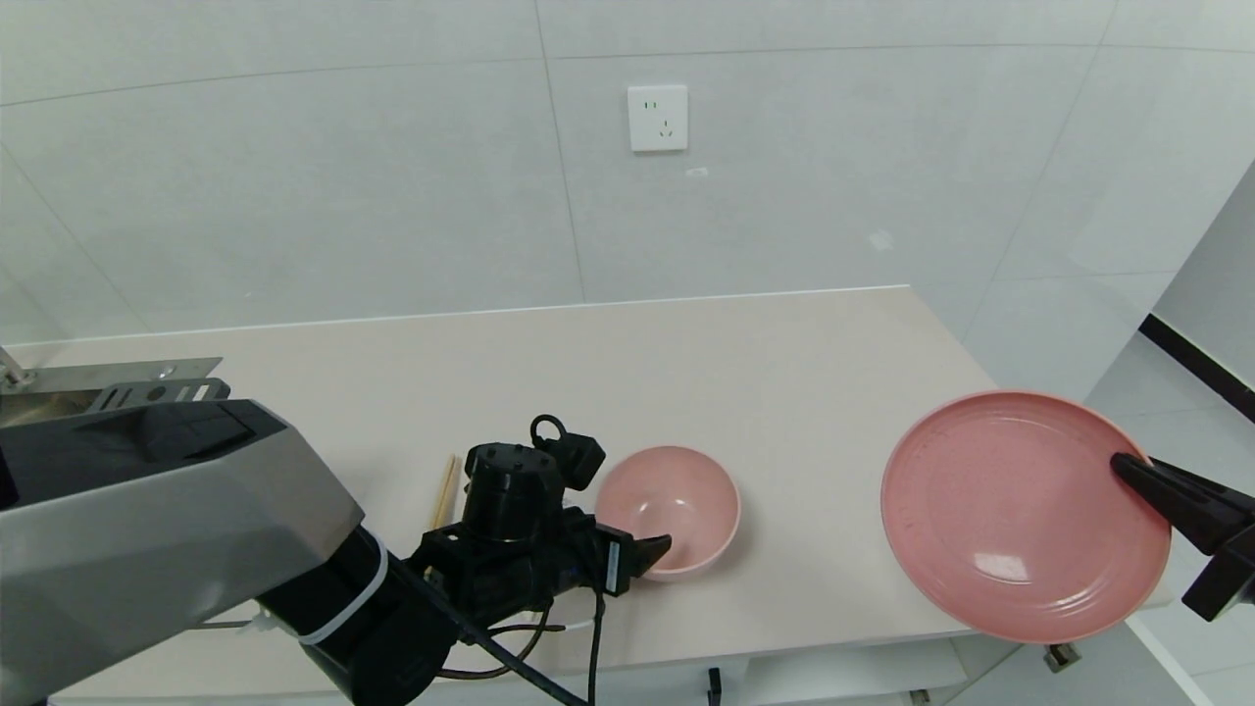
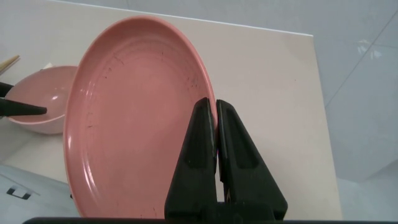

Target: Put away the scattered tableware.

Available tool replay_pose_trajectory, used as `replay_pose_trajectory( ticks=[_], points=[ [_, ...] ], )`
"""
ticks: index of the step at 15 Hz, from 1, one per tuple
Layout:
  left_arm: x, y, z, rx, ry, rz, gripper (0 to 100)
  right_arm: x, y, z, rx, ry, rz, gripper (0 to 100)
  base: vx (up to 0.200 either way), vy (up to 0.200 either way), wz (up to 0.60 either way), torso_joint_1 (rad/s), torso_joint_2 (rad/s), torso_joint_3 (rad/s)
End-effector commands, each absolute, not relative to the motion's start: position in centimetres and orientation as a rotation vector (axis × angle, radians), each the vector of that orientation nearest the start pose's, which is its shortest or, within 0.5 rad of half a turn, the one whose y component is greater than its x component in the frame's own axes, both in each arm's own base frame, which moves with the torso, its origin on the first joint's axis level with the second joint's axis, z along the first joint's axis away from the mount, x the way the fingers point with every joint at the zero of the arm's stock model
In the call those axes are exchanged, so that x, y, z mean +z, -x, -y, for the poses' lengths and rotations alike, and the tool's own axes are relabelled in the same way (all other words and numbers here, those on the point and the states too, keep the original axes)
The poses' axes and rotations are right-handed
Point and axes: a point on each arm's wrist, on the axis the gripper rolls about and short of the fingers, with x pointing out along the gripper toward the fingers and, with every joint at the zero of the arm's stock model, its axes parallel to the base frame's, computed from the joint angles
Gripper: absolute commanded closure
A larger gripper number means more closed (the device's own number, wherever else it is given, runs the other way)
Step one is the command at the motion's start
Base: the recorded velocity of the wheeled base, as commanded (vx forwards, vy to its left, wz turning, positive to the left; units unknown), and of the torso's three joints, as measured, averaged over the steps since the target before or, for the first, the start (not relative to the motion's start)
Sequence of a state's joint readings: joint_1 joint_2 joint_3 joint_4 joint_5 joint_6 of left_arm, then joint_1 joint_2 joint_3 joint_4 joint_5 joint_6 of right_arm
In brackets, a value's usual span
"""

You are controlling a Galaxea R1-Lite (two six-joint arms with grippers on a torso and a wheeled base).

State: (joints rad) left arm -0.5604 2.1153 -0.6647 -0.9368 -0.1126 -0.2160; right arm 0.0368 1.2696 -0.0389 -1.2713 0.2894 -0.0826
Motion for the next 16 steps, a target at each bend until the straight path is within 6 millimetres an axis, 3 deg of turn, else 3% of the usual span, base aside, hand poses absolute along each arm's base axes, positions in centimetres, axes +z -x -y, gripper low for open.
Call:
replay_pose_trajectory(
  ticks=[1, 7, 10, 16],
  points=[
    [4.4, -28.6, 18.3, -0.603, 0.09, -0.567, 100, 15.1, -14.1, -1.2, 0.325, 0.088, 0.056, 100, 0.0, 0.0, 0.0, 0.0, 0.0, 0.0],
    [7.8, -29.9, 17.6, -0.598, 0.148, -0.295, 100, 15.2, -14.2, -1.2, 0.325, 0.089, 0.057, 100, 0.0, 0.0, 0.0, 0.0, 0.0, 0.0],
    [10.5, -30.0, 16.0, -0.579, 0.148, -0.13, 100, 15.2, -14.1, -1.2, 0.324, 0.09, 0.063, 100, 0.0, 0.0, 0.0, 0.0, 0.0, 0.0],
    [15.1, -27.0, 13.8, -0.578, 0.125, 0.026, 100, 15.3, -14.0, -1.2, 0.324, 0.09, 0.067, 100, 0.0, 0.0, 0.0, 0.0, 0.0, 0.0]
  ],
)
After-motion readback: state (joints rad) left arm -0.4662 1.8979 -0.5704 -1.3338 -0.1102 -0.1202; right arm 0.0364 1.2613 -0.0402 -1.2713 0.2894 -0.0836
